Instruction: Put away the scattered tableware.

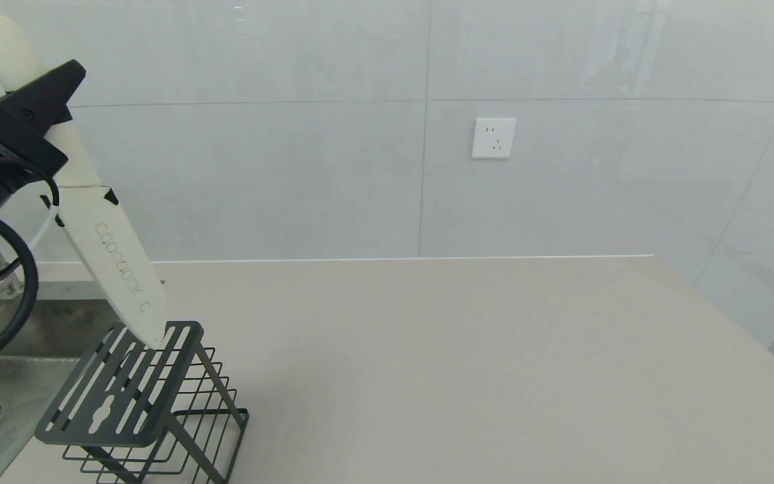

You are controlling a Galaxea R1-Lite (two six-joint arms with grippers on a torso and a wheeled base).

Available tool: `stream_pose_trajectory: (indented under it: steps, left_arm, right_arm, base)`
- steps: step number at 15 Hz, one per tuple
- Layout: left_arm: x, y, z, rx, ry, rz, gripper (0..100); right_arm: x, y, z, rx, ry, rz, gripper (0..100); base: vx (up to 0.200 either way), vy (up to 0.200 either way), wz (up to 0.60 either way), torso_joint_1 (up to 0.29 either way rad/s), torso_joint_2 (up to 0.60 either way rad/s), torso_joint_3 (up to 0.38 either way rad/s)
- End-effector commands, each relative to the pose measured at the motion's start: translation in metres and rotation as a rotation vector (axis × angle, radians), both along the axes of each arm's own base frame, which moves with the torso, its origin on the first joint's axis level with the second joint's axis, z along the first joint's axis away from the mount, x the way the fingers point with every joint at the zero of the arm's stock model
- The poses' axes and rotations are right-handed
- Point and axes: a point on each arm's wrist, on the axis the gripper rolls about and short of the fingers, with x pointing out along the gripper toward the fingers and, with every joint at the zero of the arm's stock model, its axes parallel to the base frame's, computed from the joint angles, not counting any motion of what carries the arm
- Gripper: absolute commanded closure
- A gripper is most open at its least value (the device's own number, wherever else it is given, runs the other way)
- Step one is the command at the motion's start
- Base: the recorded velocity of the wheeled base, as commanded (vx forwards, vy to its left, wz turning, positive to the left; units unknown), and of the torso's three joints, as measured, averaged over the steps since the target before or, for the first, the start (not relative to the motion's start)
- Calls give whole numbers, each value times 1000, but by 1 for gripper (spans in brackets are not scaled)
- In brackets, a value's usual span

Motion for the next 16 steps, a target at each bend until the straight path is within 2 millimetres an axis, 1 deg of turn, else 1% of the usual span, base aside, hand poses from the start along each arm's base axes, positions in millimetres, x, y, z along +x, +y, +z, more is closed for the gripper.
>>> stream_pose_trajectory:
  steps: [1, 2, 3, 5, 6, 9, 10, 11, 12, 14, 16]
  left_arm:
    - [0, -1, -2, 38, 12, 26, 100]
    - [-2, -5, -2, 71, 9, 31, 100]
    - [-8, -16, -2, 90, 7, 16, 100]
    - [-20, -39, -3, 47, 49, 14, 100]
    - [-20, -42, -5, 45, 57, 10, 100]
    - [-18, -37, -10, 54, 69, 39, 100]
    - [-16, -25, -24, 76, 105, 105, 100]
    - [-18, -20, -33, 89, 129, 126, 100]
    - [-19, -18, -35, 92, 127, 128, 100]
    - [-18, -17, -25, 85, 84, 114, 100]
    - [-16, -15, -25, 88, 84, 126, 100]
  right_arm:
    - [0, 0, 0, -1, 5, 2, 0]
    - [0, 0, 0, -1, 4, 8, 0]
    - [0, 0, 0, -1, 5, 12, 0]
    - [0, 0, 0, -2, 3, 12, 0]
    - [0, 0, 0, -2, 3, 12, 0]
    - [0, 0, 0, -4, 3, 12, 0]
    - [0, 0, 0, -4, 3, 12, 0]
    - [0, 0, 0, -4, 3, 12, 0]
    - [0, 0, 0, -4, 3, 12, 0]
    - [0, 0, 0, -4, 3, 14, 0]
    - [0, 0, 0, -4, 3, 14, 0]
  base:
    - [0, 0, 0, 0, 0, 0]
    - [0, 0, 0, 0, 0, 0]
    - [0, 0, 0, 0, 0, 0]
    - [0, 0, 0, 0, 0, 0]
    - [0, 0, 0, 0, 0, 0]
    - [0, 0, 0, 0, 0, 0]
    - [0, 0, 0, 0, 0, 0]
    - [0, 0, 0, 0, 0, 0]
    - [0, 0, 0, 0, 0, 0]
    - [0, 0, 0, 0, 0, 0]
    - [0, 0, 0, 0, 0, 0]
